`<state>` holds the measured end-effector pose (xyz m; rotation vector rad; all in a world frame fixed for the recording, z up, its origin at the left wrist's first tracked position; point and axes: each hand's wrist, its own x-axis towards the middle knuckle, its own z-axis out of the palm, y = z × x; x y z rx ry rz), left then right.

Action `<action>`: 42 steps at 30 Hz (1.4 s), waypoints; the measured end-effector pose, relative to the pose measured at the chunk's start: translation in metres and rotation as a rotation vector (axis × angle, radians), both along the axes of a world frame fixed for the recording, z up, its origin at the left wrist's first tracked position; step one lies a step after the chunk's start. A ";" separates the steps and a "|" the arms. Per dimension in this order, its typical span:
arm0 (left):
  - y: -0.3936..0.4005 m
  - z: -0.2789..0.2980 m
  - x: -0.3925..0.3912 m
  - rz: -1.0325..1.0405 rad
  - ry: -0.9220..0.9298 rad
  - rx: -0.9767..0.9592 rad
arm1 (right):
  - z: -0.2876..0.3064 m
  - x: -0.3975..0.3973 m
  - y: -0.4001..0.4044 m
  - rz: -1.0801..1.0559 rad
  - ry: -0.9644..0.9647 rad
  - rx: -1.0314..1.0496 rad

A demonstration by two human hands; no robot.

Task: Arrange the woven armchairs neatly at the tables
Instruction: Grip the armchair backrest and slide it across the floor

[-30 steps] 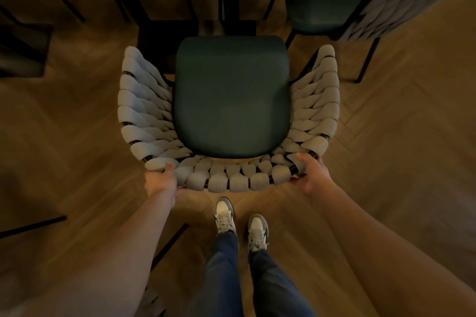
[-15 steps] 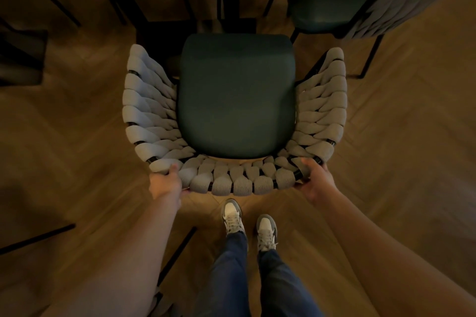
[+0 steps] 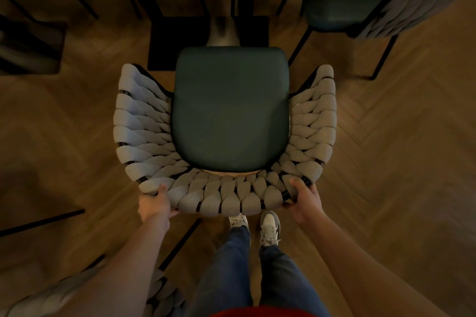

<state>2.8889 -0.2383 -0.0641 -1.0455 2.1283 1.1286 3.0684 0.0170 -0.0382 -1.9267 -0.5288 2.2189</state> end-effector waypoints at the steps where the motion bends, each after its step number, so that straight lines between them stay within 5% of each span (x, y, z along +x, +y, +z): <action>1: -0.001 0.000 -0.001 0.004 -0.001 0.003 | 0.000 -0.002 0.000 0.003 -0.004 -0.001; 21: 0.048 -0.013 -0.077 -0.082 0.027 0.044 | -0.007 -0.077 0.062 0.008 -0.054 0.065; 42: 0.060 -0.015 -0.068 -0.183 -0.005 0.054 | -0.007 -0.057 0.078 0.070 -0.057 0.089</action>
